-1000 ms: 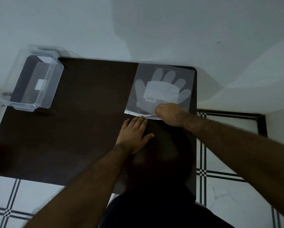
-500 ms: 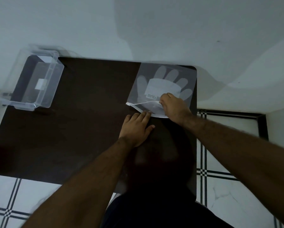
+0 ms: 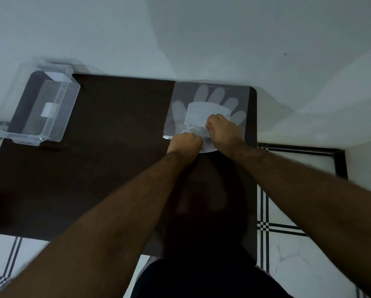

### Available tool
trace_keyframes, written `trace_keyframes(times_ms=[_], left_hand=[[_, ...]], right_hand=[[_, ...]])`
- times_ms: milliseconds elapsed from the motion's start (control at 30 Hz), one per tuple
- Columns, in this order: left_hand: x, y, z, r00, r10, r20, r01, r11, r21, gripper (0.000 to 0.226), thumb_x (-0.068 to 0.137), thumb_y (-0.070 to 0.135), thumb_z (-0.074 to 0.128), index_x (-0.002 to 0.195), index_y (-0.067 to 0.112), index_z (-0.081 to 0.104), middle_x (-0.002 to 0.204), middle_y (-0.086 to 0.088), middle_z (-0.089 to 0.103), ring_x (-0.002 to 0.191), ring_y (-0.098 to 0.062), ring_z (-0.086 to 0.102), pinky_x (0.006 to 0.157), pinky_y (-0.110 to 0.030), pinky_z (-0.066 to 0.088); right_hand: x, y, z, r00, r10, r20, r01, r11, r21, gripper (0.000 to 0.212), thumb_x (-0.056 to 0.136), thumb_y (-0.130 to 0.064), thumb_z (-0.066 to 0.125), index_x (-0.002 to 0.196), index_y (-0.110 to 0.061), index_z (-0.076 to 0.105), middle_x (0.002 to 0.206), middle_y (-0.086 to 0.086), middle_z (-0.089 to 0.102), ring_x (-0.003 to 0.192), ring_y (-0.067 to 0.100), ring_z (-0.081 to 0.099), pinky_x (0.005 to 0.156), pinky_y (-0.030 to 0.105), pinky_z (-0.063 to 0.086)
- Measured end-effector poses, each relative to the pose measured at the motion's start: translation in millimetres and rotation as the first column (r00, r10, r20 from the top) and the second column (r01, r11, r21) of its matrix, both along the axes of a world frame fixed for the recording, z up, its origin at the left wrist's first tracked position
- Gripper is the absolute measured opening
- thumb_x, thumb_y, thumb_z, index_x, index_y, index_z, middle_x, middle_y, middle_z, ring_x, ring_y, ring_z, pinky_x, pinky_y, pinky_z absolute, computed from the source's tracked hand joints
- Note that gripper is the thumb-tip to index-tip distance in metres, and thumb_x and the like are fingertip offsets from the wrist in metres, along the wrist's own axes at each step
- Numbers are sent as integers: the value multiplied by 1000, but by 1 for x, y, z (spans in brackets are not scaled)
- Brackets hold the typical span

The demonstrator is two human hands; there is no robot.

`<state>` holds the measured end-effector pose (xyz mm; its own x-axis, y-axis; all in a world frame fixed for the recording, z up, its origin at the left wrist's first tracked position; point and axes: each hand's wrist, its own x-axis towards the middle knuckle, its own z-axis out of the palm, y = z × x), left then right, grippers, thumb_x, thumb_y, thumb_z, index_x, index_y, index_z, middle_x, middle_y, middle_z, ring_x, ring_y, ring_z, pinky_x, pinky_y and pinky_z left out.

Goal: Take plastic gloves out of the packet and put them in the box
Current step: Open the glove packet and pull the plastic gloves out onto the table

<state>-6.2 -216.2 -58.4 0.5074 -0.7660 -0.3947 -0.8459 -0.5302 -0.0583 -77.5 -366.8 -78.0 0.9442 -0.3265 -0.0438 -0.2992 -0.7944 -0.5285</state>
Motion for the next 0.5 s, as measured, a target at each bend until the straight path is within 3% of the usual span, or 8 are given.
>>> trace_keyframes(times_ms=[167, 367, 500], left_hand=[[4, -8, 3, 998, -56, 18, 56, 998, 18, 22, 108, 20, 53, 114, 17, 74, 114, -6, 75, 105, -26, 71, 86, -40, 56], [4, -4, -2, 982, -172, 80, 170, 985, 27, 22, 109, 21, 53, 113, 18, 74, 111, -4, 75, 101, -25, 73, 82, -40, 56], [5, -2, -8, 981, -176, 77, 179, 983, -34, 21, 109, 22, 52, 114, 17, 72, 110, -5, 75, 97, -26, 73, 80, -42, 57]], right_hand=[[4, -2, -1, 1000, 10, -9, -9, 1000, 26, 19, 109, -22, 47, 101, -9, 58, 94, 8, 57, 74, 25, 54, 65, 35, 35], [5, -2, -5, 1000, 15, -17, -15, 1000, 8, 20, 109, -27, 45, 102, -13, 58, 93, 2, 55, 75, 22, 57, 66, 39, 51], [1, -2, -4, 999, 37, -15, -37, 999, 17, 21, 109, -28, 46, 103, -13, 58, 94, 1, 55, 77, 20, 56, 69, 41, 53]])
